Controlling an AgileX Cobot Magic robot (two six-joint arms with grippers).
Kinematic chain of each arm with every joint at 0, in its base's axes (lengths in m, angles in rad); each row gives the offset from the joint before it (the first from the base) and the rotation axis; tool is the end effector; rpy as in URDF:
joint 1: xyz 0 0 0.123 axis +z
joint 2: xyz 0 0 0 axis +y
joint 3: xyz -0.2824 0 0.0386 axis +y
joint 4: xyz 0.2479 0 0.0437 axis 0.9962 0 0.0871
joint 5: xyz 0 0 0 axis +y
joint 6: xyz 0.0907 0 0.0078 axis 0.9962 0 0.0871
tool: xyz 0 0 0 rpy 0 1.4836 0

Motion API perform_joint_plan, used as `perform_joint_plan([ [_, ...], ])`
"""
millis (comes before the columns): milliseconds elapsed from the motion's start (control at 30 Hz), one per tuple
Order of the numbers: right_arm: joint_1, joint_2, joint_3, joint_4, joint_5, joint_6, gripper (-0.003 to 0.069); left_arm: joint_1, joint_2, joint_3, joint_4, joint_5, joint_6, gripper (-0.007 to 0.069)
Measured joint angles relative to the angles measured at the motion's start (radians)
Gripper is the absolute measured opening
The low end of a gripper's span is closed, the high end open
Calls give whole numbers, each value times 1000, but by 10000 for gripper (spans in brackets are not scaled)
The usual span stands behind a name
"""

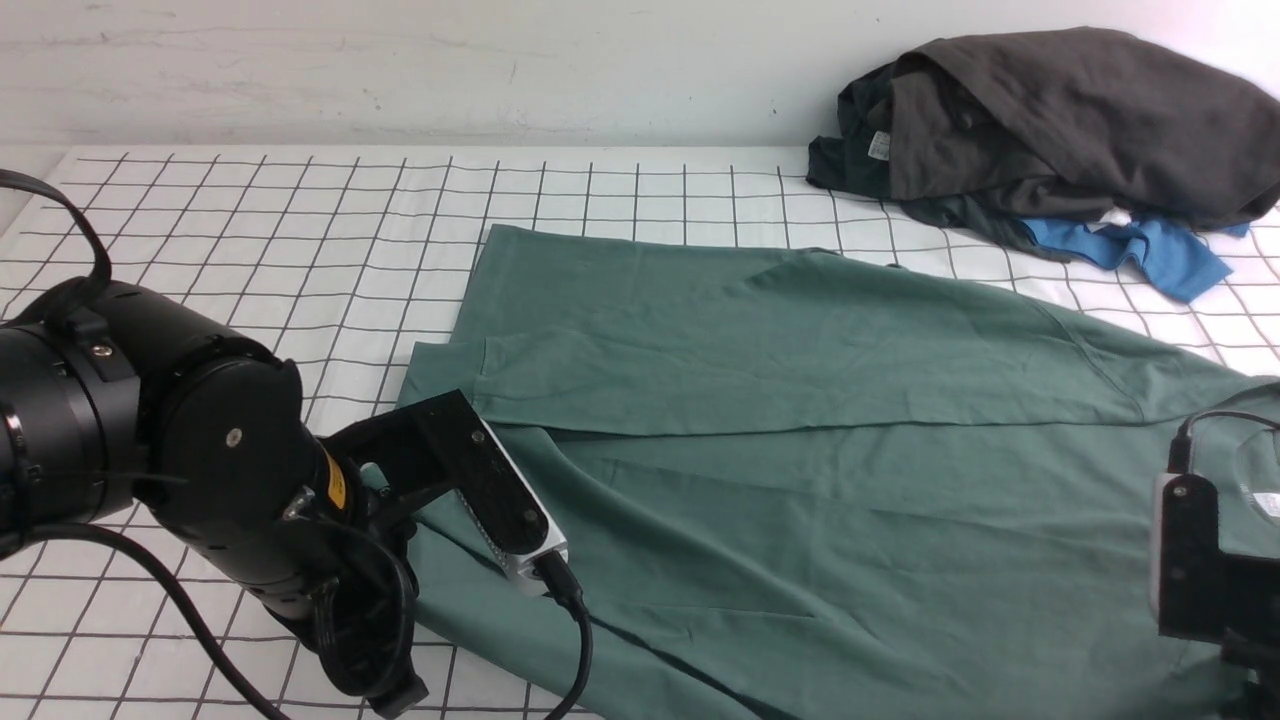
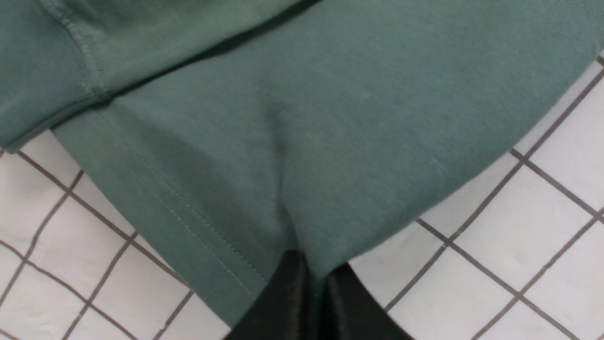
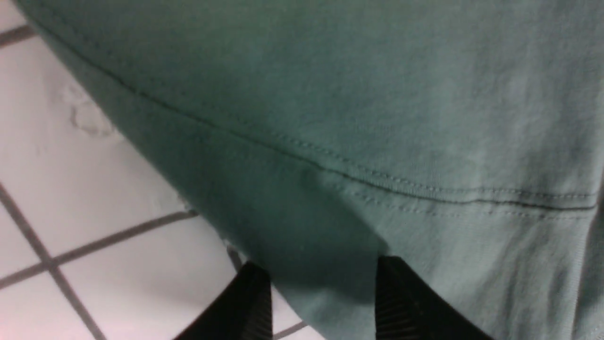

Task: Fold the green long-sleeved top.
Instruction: Use both arms simultaneously to clamp the lower edge of the clothing fabric, then use both arms to drag the lower edge of the fabric forward and fold it over the upper edge

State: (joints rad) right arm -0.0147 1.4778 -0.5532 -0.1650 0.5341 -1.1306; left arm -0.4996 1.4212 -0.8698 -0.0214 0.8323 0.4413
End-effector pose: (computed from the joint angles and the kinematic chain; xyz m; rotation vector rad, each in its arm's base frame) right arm 0.2146 -0.0108 0.1473 -1.7631 2.4447 -0.2873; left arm 0.2229 -0.1233 0.2277 1.2843 2.5641 -0.0371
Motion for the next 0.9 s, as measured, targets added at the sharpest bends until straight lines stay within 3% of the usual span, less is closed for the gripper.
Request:
perform_joint_plan([
  [167,0,8,0,55,-34,15,61,0,0,-1,-36,-13,-6,2],
  [233,0,0,-6,72,-40,49,15,0,0,-10,-49,-16,-32,2],
  [400,0,-49,-81,84,-26,251,6,17,0,-85,-48,-23,-147,2],
  [533,0,-42,-222,84,1,468,5,86,20,-211,-38,-120,-270,2],
  [700,0,83,-430,87,18,572,5,172,175,-495,-29,-193,-320,2],
  [900,0,380,-793,92,80,616,5,254,564,-968,-29,-210,-342,2],
])
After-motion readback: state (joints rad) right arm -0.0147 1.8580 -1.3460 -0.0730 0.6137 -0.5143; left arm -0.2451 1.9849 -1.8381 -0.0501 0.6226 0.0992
